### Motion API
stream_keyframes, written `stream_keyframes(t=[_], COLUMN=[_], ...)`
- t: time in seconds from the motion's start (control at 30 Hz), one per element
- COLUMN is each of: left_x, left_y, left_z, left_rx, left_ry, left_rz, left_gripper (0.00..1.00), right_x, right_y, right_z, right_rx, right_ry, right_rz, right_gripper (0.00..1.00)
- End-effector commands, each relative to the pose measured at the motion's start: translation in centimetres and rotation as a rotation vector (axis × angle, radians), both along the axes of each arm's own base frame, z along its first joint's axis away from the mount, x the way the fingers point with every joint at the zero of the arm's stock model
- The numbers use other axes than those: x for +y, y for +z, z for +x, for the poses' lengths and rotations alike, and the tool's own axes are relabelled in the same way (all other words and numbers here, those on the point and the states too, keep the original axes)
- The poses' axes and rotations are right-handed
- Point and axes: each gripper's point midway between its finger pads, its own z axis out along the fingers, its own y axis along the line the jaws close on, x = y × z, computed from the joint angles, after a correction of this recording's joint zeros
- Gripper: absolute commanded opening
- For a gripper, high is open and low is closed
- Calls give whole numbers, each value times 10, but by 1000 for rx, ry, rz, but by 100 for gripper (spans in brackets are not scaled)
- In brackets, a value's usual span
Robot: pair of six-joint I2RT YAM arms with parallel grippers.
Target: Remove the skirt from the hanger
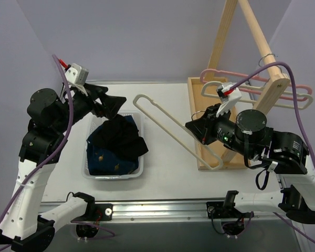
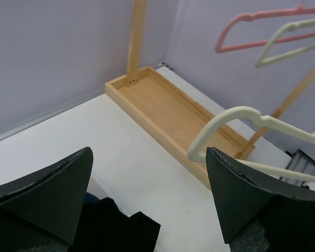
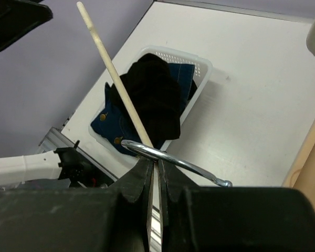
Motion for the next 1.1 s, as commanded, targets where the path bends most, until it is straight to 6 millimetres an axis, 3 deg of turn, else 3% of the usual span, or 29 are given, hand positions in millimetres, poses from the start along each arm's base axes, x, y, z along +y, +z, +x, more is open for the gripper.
stream_keyframes(t=[0.0, 0.03, 0.07, 0.2, 0.27, 0.3, 0.47, 0.67, 0.9, 1.07], left_x=[-28, -34, -45, -54, -56, -57, -62, -70, -71, -77], left_y=[33, 34, 34, 31, 29, 24, 17, 2, 3, 0], left_z=[-51, -62, -86, -131, -137, -141, -139, -128, -126, -128], left_rx=[-139, -142, -164, -181, -167, -138, -85, 41, 45, 47], left_ry=[-303, -378, -538, -804, -860, -906, -970, -996, -980, -1003], left_rz=[29, 25, 24, 0, -7, -5, -24, -58, -57, -53], left_gripper=[97, 97, 99, 100, 100, 94, 92, 84, 83, 79], right_x=[-14, -17, -16, -21, -23, -22, -28, -16, 7, 11], right_y=[-1, -2, -6, -16, -19, -19, -19, -15, -11, -5], right_z=[-17, -20, -24, -38, -46, -51, -57, -59, -56, -52], right_rx=[26, 28, 39, 59, 66, 73, 76, 69, 66, 54], right_ry=[46, 51, 73, 124, 160, 186, 197, 239, 287, 276], right_rz=[9, 11, 8, 27, 35, 41, 51, 65, 81, 96], right_gripper=[0, 0, 0, 0, 0, 0, 0, 0, 0, 0])
